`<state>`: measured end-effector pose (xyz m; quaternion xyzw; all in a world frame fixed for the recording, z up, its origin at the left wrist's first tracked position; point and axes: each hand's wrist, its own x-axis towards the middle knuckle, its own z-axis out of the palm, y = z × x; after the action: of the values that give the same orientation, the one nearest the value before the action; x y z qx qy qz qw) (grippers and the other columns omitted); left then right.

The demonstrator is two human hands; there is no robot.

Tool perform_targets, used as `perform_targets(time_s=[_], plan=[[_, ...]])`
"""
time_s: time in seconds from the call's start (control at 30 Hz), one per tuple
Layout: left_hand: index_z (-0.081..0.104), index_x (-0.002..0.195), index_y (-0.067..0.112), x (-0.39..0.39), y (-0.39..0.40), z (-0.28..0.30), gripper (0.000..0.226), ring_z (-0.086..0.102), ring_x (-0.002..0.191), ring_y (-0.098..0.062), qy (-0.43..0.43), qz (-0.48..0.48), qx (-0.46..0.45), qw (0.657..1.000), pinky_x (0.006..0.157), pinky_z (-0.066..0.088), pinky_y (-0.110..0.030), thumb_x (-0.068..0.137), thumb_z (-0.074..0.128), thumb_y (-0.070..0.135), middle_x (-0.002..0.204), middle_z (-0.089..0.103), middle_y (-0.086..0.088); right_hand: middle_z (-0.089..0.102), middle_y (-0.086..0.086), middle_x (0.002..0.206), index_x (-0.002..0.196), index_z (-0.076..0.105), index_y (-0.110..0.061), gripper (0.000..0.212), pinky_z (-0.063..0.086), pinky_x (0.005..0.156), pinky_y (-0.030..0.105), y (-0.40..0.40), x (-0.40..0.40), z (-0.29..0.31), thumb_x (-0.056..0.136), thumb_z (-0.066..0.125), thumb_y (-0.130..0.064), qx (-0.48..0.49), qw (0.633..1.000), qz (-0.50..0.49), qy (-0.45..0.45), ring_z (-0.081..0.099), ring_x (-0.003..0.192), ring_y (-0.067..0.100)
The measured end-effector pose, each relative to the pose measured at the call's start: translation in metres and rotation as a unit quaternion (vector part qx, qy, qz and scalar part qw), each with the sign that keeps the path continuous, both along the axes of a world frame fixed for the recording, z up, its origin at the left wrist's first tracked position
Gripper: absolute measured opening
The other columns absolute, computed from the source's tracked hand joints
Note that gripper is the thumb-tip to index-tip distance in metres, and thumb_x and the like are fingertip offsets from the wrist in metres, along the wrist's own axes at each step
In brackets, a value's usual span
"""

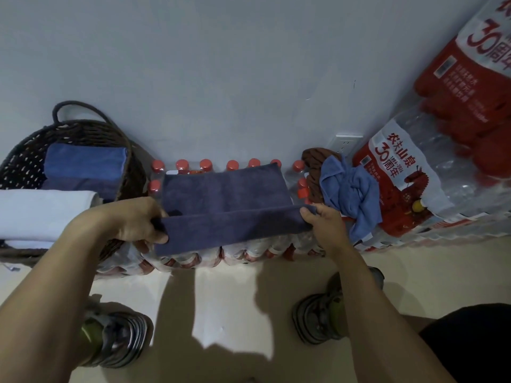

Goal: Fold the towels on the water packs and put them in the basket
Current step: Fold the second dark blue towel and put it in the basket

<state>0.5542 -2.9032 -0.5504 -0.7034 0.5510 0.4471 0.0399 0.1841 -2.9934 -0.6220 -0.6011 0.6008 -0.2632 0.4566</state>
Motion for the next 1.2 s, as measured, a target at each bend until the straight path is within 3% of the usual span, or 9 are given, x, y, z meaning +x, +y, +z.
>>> perform_targets(time_s=[0.17, 0.27, 0.37, 0.47, 0.57, 0.73, 0.8, 0.97, 1.2], plan=[[0.073, 0.069, 0.007, 0.000, 0.004, 0.010, 0.020, 0.069, 0.059, -0.022, 0.126, 0.063, 0.042, 0.989, 0.054, 0.053, -0.024, 0.089, 0.067, 0.006, 0.065, 0.071, -0.012, 0.071, 0.002, 0.089, 0.088, 0.070, -0.015, 0.017, 0.051, 0.075, 0.027, -0.010, -0.007, 0.006, 0.094, 0.061, -0.028, 0.015, 0.999, -0.021, -0.036, 0.066, 0.087, 0.012], [0.072, 0.089, -0.005, -0.001, 0.003, 0.008, 0.023, 0.072, 0.078, -0.034, 0.181, 0.136, 0.033, 0.973, 0.073, 0.061, -0.036, 0.091, 0.065, 0.017, 0.085, 0.073, -0.025, 0.071, -0.002, 0.089, 0.089, 0.067, -0.022, 0.014, 0.055, 0.071, 0.028, -0.019, 0.003, 0.011, 0.097, 0.058, -0.031, -0.041, 0.998, -0.009, -0.038, 0.068, 0.084, 0.011], [0.071, 0.098, -0.002, -0.007, 0.000, -0.015, 0.026, 0.070, 0.095, -0.036, 0.211, 0.281, -0.075, 0.933, 0.092, 0.055, -0.047, 0.095, 0.061, 0.022, 0.095, 0.074, -0.021, 0.069, -0.004, 0.082, 0.090, 0.064, -0.019, 0.014, 0.053, 0.065, 0.025, -0.031, 0.022, 0.009, 0.098, 0.057, -0.027, -0.077, 0.994, -0.019, -0.072, 0.066, 0.078, 0.009], [0.070, 0.101, 0.012, -0.017, 0.000, -0.043, 0.021, 0.067, 0.101, -0.030, 0.212, 0.357, -0.160, 0.896, 0.097, 0.050, -0.049, 0.099, 0.054, 0.026, 0.101, 0.073, -0.010, 0.069, 0.001, 0.087, 0.090, 0.062, -0.018, 0.019, 0.053, 0.074, 0.032, -0.051, 0.038, 0.007, 0.099, 0.055, -0.032, -0.052, 0.997, -0.019, -0.049, 0.065, 0.084, 0.017], [0.065, 0.093, 0.018, -0.016, 0.000, -0.064, 0.018, 0.066, 0.095, -0.028, 0.139, 0.359, -0.199, 0.901, 0.088, 0.053, -0.045, 0.100, 0.052, 0.028, 0.093, 0.070, -0.006, 0.069, 0.009, 0.086, 0.093, 0.063, -0.004, 0.030, 0.051, 0.074, 0.034, -0.073, 0.054, 0.008, 0.098, 0.056, -0.033, -0.057, 0.998, -0.012, -0.032, 0.063, 0.080, 0.017], [0.058, 0.079, 0.021, -0.012, -0.005, -0.078, 0.020, 0.064, 0.081, -0.027, 0.037, 0.345, -0.220, 0.911, 0.066, 0.046, -0.034, 0.098, 0.053, 0.025, 0.078, 0.065, -0.002, 0.072, 0.001, 0.083, 0.085, 0.070, -0.013, 0.015, 0.054, 0.072, 0.033, -0.092, 0.055, -0.004, 0.087, 0.070, -0.027, 0.067, 0.997, 0.023, 0.036, 0.067, 0.081, 0.018], [0.062, 0.092, 0.018, -0.012, -0.007, -0.082, 0.010, 0.064, 0.086, -0.028, 0.014, 0.328, -0.211, 0.921, 0.075, 0.049, -0.036, 0.097, 0.055, 0.023, 0.087, 0.068, -0.005, 0.071, 0.005, 0.085, 0.084, 0.067, -0.011, 0.007, 0.052, 0.072, 0.033, -0.093, 0.054, -0.014, 0.088, 0.067, -0.016, 0.056, 0.996, 0.005, 0.066, 0.066, 0.084, 0.024], [0.059, 0.122, 0.013, -0.010, -0.014, -0.086, 0.026, 0.062, 0.102, -0.031, -0.009, 0.318, -0.180, 0.931, 0.095, 0.049, -0.045, 0.097, 0.054, 0.022, 0.110, 0.067, -0.012, 0.051, 0.000, 0.074, 0.095, 0.049, -0.013, 0.005, 0.035, 0.064, 0.028, -0.088, 0.063, -0.024, 0.096, 0.053, -0.010, -0.027, 0.992, 0.000, 0.120, 0.051, 0.077, 0.021], [0.056, 0.123, 0.009, -0.011, -0.023, -0.094, 0.030, 0.060, 0.104, -0.040, -0.091, 0.319, -0.198, 0.922, 0.089, 0.046, -0.041, 0.100, 0.046, 0.025, 0.116, 0.064, -0.021, 0.049, 0.005, 0.082, 0.109, 0.049, -0.003, 0.013, 0.024, 0.060, 0.028, -0.077, 0.072, -0.031, 0.098, 0.047, -0.009, -0.060, 0.983, -0.003, 0.172, 0.045, 0.072, 0.020]])
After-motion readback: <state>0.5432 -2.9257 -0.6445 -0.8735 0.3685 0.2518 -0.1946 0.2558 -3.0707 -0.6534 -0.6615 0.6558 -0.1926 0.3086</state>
